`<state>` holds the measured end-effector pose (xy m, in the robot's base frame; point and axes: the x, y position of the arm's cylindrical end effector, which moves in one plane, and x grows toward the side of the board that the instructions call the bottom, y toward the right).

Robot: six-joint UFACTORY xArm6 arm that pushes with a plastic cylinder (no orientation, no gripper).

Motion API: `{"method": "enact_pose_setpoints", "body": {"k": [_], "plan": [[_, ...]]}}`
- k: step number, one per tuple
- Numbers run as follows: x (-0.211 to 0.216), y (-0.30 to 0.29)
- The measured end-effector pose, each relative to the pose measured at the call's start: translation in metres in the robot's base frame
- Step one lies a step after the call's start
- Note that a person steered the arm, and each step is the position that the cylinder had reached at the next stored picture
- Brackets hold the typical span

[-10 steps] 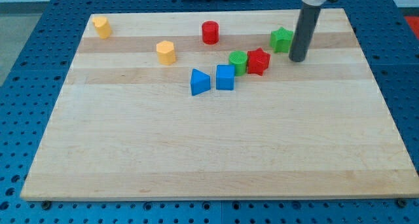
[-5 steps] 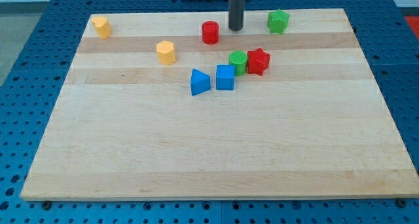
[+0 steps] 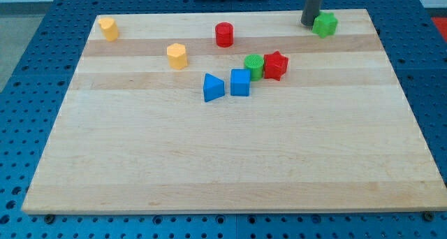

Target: Push the green star right to the blue cube

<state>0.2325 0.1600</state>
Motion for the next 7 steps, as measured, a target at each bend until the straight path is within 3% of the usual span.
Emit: {"method": "enact_pose_setpoints", "body": {"k": [2,5,6,7], "plan": [[0.079,-0.028],[0.158,-0.173],[0.165,-0.184],[0.171,-0.158]]}}
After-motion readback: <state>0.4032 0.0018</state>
